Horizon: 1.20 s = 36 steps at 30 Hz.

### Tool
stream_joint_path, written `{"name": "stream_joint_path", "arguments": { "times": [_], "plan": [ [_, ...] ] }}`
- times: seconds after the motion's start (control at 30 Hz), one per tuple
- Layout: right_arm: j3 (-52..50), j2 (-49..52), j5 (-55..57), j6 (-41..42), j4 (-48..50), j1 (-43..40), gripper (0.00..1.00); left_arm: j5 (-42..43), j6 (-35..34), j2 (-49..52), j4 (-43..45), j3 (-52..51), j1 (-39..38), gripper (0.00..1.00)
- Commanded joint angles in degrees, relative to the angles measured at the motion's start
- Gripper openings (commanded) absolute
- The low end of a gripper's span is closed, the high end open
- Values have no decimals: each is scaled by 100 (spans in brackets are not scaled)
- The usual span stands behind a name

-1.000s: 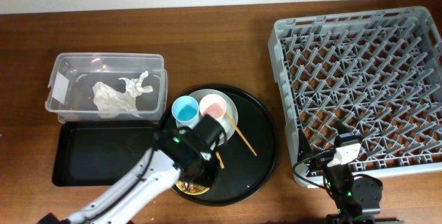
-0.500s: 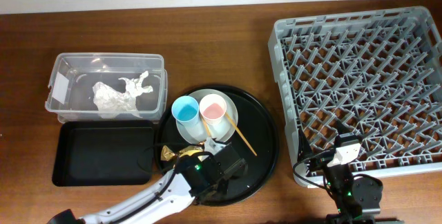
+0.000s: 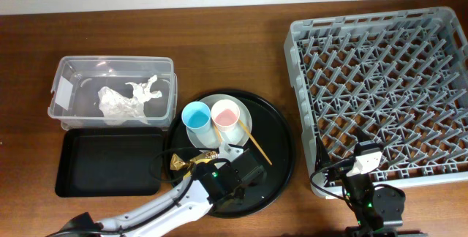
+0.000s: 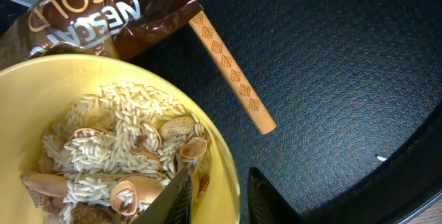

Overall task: Sort waste into correct bins and load items into the dishwasher rack
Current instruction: 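Move the left gripper to the brown candy wrapper on the tray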

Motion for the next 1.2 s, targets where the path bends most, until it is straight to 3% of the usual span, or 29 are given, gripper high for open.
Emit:
{"name": "stream_joint_path", "arguments": {
  "times": [0.0,0.47,0.5,0.6,0.7,0.87,1.17],
  "plan": [
    [-26,-39,28,-13,-39,26,99,-2,-48,37,85,-37,-22,26],
    [-26,-39,28,-13,-39,26,99,155,129,94,118,-35,-22,22],
    [-26,-39,28,-13,-39,26,99,149,144,94,114,-15,-20,24],
    [-26,-39,28,-13,-39,26,99,144,435,83,-28,238,66,42],
    [-26,-39,28,-13,-39,26,98,11,890,48,-564,828,214,49],
    [-26,-39,28,-13,-39,26,99,-503,1414,46,-866,1346,470,54],
    [-26,-39,28,-13,-39,26,99,-474,1825,811,79,1056,682,54]
  ]
}}
